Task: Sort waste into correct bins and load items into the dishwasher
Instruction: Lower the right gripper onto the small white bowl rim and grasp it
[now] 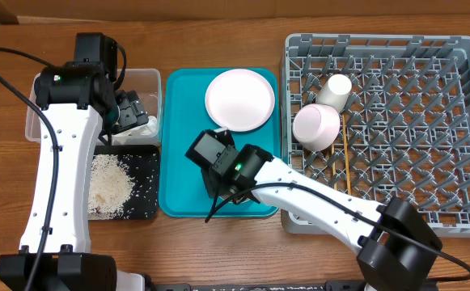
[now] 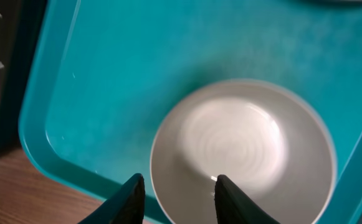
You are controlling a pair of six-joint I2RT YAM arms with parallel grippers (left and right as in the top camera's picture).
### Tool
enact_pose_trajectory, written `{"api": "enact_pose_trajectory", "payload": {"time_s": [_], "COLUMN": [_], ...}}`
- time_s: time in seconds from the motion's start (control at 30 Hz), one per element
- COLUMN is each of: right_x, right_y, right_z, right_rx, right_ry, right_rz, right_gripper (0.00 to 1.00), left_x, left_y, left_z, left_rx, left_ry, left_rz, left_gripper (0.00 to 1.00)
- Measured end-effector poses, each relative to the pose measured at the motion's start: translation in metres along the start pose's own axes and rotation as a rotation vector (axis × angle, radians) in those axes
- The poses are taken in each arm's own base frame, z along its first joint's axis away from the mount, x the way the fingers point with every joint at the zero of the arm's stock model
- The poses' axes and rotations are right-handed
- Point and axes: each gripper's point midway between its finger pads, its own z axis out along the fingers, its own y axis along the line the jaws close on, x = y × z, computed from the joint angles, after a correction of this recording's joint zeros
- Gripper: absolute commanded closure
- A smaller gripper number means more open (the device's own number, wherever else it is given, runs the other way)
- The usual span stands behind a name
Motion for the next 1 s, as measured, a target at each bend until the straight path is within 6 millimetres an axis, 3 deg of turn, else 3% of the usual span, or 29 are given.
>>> {"api": "enact_pose_trajectory", "payload": {"time_s": [0.37,1.0], "right_x": [0.028,0.035], "right_y": [0.000,0.013], "right_z": [0.030,0.033], "right_rx": [0.006,-0.035], "right_ry": [0.083,0.092], "right_rz": [-0.083,-0.137], "right_gripper": [0.62,0.65], "left_x": [0.000,0.000], "left_y": [0.000,0.000], "left_z": [0.000,0.000], "left_rx": [0.000,0.000], "left_ry": [0.000,0.000], "left_rz": [0.000,0.000], "left_gripper": [0.00,0.00]}}
